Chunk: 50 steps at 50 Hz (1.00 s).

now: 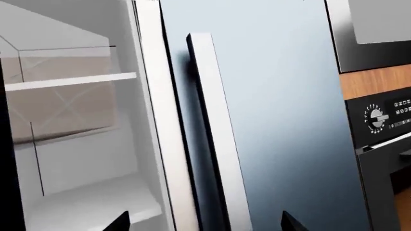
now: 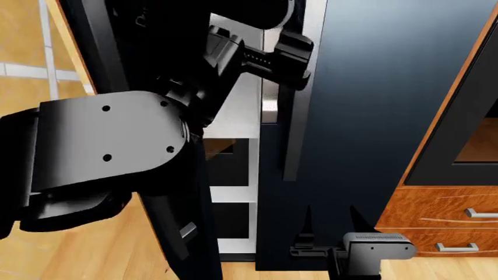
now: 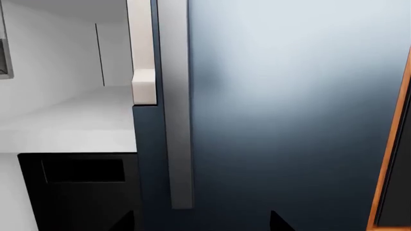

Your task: Open the fridge door

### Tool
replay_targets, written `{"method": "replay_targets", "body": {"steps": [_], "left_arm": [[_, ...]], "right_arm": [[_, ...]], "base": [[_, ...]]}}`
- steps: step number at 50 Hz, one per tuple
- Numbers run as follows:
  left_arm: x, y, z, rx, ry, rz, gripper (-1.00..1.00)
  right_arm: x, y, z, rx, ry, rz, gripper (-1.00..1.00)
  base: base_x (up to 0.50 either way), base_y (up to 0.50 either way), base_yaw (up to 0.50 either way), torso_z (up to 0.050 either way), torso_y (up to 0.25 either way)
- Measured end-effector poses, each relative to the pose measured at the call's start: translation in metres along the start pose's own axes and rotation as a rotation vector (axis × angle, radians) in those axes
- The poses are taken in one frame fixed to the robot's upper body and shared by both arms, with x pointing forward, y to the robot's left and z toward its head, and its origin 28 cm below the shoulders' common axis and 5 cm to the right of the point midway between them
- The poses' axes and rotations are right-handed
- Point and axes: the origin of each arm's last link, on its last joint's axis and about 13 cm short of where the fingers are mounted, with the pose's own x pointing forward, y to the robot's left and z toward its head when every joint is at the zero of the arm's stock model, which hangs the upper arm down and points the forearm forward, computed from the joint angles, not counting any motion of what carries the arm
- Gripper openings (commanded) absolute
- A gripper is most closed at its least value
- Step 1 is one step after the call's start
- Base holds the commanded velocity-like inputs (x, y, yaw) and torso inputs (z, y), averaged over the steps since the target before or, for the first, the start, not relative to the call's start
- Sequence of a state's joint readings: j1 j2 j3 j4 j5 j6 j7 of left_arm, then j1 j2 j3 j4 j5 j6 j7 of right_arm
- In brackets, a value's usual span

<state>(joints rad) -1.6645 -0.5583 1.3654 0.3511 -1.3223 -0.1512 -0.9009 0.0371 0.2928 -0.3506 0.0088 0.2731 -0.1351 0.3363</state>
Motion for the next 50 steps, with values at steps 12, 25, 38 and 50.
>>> {"method": "replay_targets", "body": {"steps": [12,25,38,50], "left_arm": [[0.006,0.002,0.0,-0.064,-0.017,-0.001,1.0],[0.004,-0.003,0.005,-0.211,-0.093,0.147,1.0],[-0.024,-0.007,0.018,-0.316,-0.195,0.36,1.0],[-0.048,0.009,0.029,-0.332,-0.264,0.501,1.0]], "right_arm": [[0.0,0.0,0.0,-0.005,0.001,0.001,1.0],[0.0,0.0,-0.001,-0.006,0.001,0.001,1.0],[0.0,0.0,-0.001,-0.006,0.001,0.001,1.0],[0.0,0.0,-0.001,-0.005,0.0,0.0,1.0]], "base": [[0.0,0.0,0.0,0.0,0.0],[0.0,0.0,0.0,0.0,0.0],[0.0,0.0,0.01,0.0,0.0],[0.0,0.0,0.0,0.001,0.0]]}}
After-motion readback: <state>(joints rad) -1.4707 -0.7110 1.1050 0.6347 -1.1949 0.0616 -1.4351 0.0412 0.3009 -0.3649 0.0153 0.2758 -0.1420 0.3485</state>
